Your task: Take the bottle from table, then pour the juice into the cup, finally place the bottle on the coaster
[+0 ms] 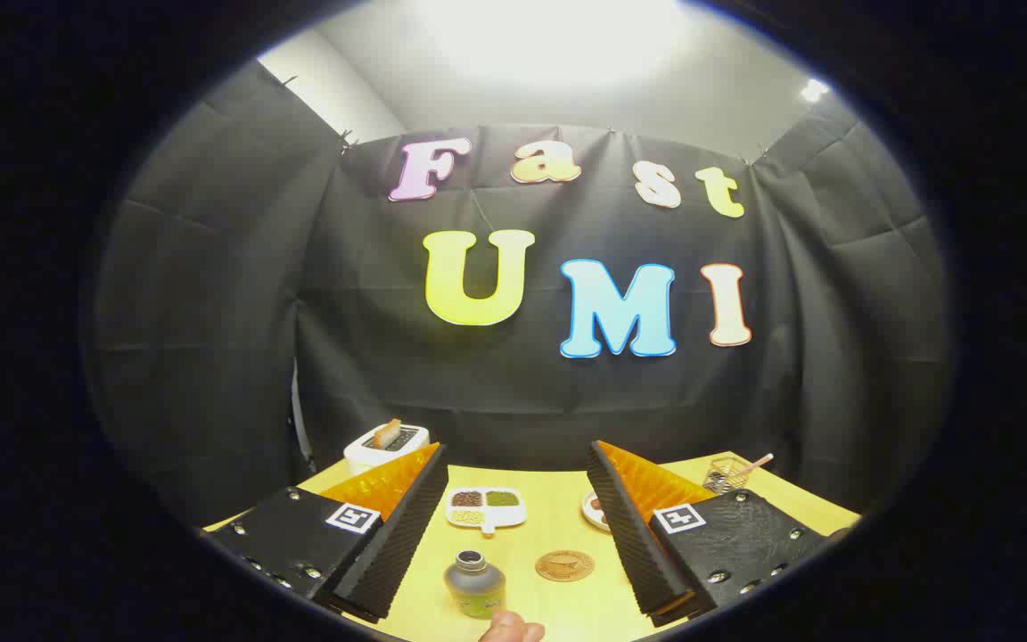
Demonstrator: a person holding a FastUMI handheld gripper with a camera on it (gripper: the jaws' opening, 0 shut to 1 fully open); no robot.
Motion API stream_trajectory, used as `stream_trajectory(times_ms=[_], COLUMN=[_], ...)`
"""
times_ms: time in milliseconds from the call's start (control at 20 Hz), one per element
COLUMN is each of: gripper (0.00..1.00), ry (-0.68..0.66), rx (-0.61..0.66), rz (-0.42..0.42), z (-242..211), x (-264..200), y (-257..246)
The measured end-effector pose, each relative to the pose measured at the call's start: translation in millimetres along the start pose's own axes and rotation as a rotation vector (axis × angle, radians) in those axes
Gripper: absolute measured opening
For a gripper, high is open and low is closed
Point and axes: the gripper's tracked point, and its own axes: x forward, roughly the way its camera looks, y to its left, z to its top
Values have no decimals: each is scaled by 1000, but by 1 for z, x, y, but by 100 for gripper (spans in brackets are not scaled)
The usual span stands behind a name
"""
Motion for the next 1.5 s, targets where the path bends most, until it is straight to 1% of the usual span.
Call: stream_trajectory(times_ms=[100, 150, 200, 350, 400, 600, 800, 850, 1000, 1300, 1500], gripper=[96, 96, 96, 96, 96, 96, 96, 96, 96, 96, 96], ry=[24, 23, 23, 4, 5, 6, -4, -2, 4, 4, 25], rx=[-50, -62, -55, 18, 30, 1, 11, 13, -6, 53, -8], rz=[-66, -78, -77, -44, -48, -86, -67, -61, -83, -44, -32], z=[1, 5, 6, 12, 10, 7, 0, -5, -23, -72, -109], x=[0, 1, 2, 4, 5, 7, 13, 14, 17, 30, 37], y=[-8, -9, -6, 3, 2, -3, 6, 8, 8, 28, 38])
